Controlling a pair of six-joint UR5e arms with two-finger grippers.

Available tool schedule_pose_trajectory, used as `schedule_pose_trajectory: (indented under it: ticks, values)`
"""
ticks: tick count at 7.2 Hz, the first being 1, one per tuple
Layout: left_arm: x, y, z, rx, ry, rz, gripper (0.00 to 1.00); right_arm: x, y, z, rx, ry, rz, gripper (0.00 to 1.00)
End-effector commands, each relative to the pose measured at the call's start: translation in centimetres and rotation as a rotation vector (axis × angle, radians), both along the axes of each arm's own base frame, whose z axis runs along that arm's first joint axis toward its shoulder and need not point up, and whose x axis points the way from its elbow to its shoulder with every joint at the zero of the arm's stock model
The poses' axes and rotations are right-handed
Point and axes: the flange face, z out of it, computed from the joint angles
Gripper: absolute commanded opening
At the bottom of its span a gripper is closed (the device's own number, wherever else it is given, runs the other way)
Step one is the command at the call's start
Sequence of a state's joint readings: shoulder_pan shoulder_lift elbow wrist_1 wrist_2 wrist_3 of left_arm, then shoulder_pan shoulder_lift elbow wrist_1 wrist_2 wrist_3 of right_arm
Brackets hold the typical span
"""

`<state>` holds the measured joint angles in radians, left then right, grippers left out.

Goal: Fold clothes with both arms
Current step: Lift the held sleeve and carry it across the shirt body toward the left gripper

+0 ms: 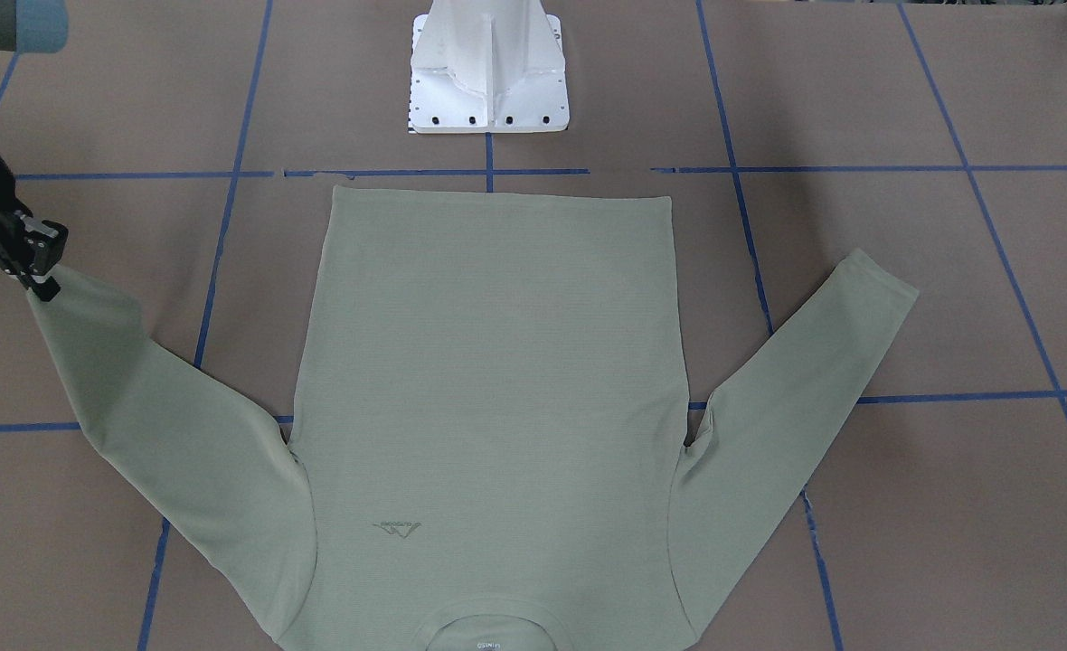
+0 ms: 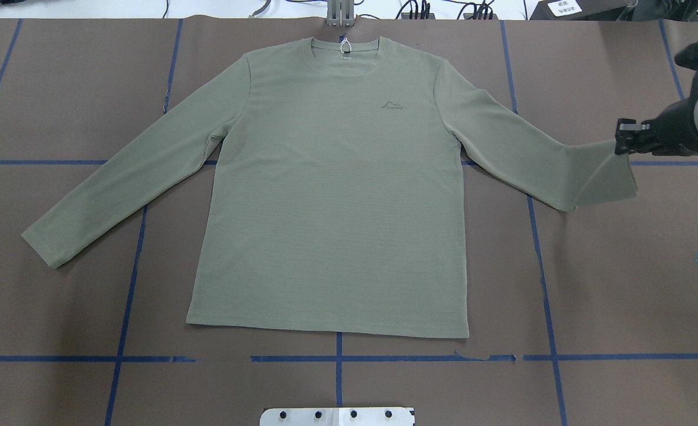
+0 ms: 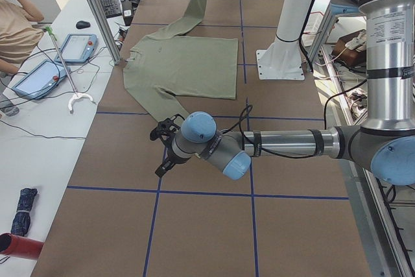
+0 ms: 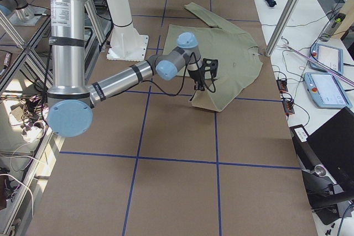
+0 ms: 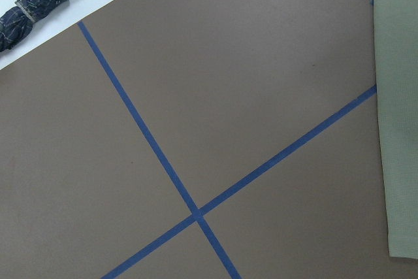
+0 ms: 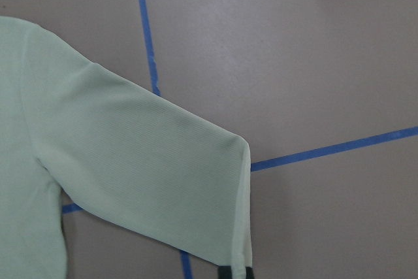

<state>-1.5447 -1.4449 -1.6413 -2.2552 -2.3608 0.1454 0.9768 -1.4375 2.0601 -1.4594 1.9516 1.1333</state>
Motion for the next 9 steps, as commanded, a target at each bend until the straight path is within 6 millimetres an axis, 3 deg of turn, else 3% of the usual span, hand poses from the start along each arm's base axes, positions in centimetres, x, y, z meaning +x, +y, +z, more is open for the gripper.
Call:
schedule_pose_trajectory:
  ticks: [1,3,4,5,6,7,9]
  values:
    - [0.0,0.1,0.1,-0.001,0.000,0.000,1.00,-10.5,-4.9,-13.9,-0.092,0.056,0.141,0.00]
    - [0.0,0.3,0.3,-0.006,0.001,0.001,1.00,-16.9,-10.4,-24.5,-0.082,0.053,0.196,0.00]
    - [0.0,0.7,0.5,-0.011,0.001,0.001,1.00,-21.5,-12.6,-30.7,-0.038,0.088,0.210,0.00]
    - [0.0,0.8,0.6,-0.008,0.001,0.001,1.00,-26.6,-13.6,-35.4,-0.019,0.108,0.193,0.00]
    - [0.0,0.9,0.9,-0.013,0.001,0.000,1.00,-31.2,-13.5,-37.7,0.048,0.055,0.223,0.00]
    - [0.0,0.9,0.9,-0.013,0.001,0.000,1.00,-36.4,-12.3,-38.6,0.117,0.036,0.273,0.00]
    - [-0.1,1.0,1.0,-0.015,0.001,0.000,1.00,-43.5,-7.8,-38.1,0.194,0.100,0.297,0.00]
